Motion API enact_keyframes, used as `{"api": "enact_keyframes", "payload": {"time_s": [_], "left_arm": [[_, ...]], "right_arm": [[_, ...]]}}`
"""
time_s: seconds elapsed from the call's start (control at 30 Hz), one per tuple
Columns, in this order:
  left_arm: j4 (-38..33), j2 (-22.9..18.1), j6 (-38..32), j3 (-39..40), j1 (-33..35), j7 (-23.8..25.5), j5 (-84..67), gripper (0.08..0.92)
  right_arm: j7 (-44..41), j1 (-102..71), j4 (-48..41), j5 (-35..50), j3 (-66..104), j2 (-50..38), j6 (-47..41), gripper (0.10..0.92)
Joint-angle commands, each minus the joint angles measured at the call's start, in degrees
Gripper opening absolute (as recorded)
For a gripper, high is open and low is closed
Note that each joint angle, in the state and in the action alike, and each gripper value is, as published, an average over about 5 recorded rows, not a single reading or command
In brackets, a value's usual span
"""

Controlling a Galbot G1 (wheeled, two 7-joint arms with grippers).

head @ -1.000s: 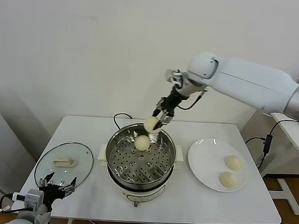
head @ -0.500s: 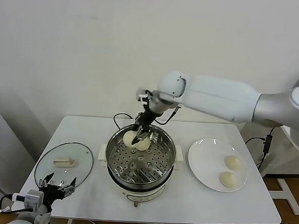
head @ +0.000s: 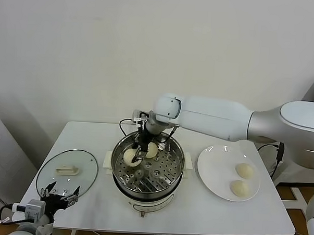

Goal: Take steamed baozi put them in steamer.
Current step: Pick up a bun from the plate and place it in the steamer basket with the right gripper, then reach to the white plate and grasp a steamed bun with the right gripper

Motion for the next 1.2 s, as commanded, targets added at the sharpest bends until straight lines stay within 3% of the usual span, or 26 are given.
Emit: {"api": "enact_keyframes", "payload": {"time_s": [0.03,0.2,0.5,0.67,0.93,1.2], "left_arm": [[-0.09,-0.07,0.07,-0.07,0.03,-0.02,0.05,0.823],[-0.08,-0.12,0.05,-0.07,0.06,-0.04,0.08,0.823],[-0.20,-0.12,0.11,0.04,-0.04,-0.05,0.19,0.823],[-0.40,-0.03,0.13,0.09,-0.03,-0.04,0.20,0.823],[-0.82,0.64,0.05,-0.02,0.12,-0.03,-0.09,0.823],[-1.29,1.02,0.13,-0.02,0.21,-0.04,-0.19,0.823]], "right_arm": [[1.46,-2.03,0.28,-1.38,-0.06,0.60,-0.69,0.526],[2.59,-2.67,0.30,-1.80,0.16,0.59,-0.57,0.577],[1.13,0.00,0.57,-1.30,1.84,-0.12,0.09,0.807],[-3.42,5.93,2.29,-2.01,1.61,-4.61,0.94,0.822],[-11.09,17.61,8.27,-5.48,-3.42,-19.38,4.47,0.823],[-18.36,19.56,10.63,-17.05,-8.75,-34.18,10.81,0.823]]}}
